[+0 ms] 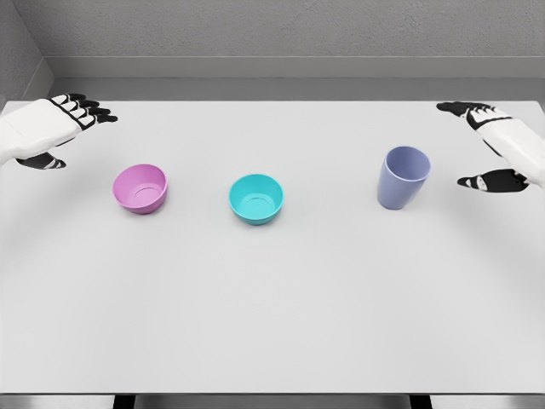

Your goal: Stacking bowl and cup with both arms

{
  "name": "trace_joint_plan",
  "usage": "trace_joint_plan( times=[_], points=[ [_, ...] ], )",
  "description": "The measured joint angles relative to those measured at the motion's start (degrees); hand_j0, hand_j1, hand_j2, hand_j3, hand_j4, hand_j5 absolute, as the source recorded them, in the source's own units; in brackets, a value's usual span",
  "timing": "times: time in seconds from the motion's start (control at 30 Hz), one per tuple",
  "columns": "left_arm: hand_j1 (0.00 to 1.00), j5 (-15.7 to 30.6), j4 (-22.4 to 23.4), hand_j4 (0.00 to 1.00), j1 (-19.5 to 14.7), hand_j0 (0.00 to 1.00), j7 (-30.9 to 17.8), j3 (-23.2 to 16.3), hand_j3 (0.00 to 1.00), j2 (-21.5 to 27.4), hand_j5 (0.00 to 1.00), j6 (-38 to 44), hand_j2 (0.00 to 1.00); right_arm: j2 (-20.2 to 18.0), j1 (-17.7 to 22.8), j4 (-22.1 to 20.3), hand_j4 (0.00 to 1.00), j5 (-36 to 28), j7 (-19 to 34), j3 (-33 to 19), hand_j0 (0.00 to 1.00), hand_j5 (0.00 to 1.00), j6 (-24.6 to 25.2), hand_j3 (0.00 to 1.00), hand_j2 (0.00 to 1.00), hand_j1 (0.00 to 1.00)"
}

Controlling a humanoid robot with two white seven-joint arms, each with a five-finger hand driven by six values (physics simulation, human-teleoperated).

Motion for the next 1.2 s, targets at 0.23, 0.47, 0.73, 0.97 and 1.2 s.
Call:
trace_joint_plan(
  times=[0.23,0.47,0.73,0.97,1.2],
  points=[
    [1.00,-0.1,0.0,1.00,-0.2,1.00,-2.4,0.0,1.00,-0.2,1.00,0.0,1.00,-0.8,-0.7,-1.2,1.00,0.0,0.9,-0.3,1.00,1.00,-0.2,1.00,1.00,1.00],
    [1.00,0.0,0.0,1.00,-0.3,1.00,-8.7,-2.9,1.00,-2.0,1.00,0.0,1.00,-1.4,-1.4,-2.5,1.00,0.1,1.2,-0.7,1.00,1.00,-0.1,1.00,1.00,1.00],
    [1.00,0.0,-0.2,1.00,-0.9,1.00,-10.3,-4.4,1.00,-6.4,1.00,0.0,1.00,-2.2,-1.4,-2.8,1.00,0.0,1.2,-0.7,1.00,1.00,-0.1,1.00,1.00,1.00],
    [1.00,-0.2,-1.6,1.00,-1.0,1.00,-11.2,-6.1,1.00,-7.6,1.00,0.0,1.00,-2.4,-1.0,-3.2,1.00,-0.4,1.2,-0.7,1.00,1.00,0.3,1.00,1.00,1.00],
    [1.00,-0.1,-2.1,1.00,-1.1,1.00,-11.5,-6.8,1.00,-7.6,1.00,0.0,1.00,-2.4,-0.9,-3.2,1.00,-0.5,1.2,-0.7,1.00,1.00,0.4,1.00,1.00,1.00]
  ],
)
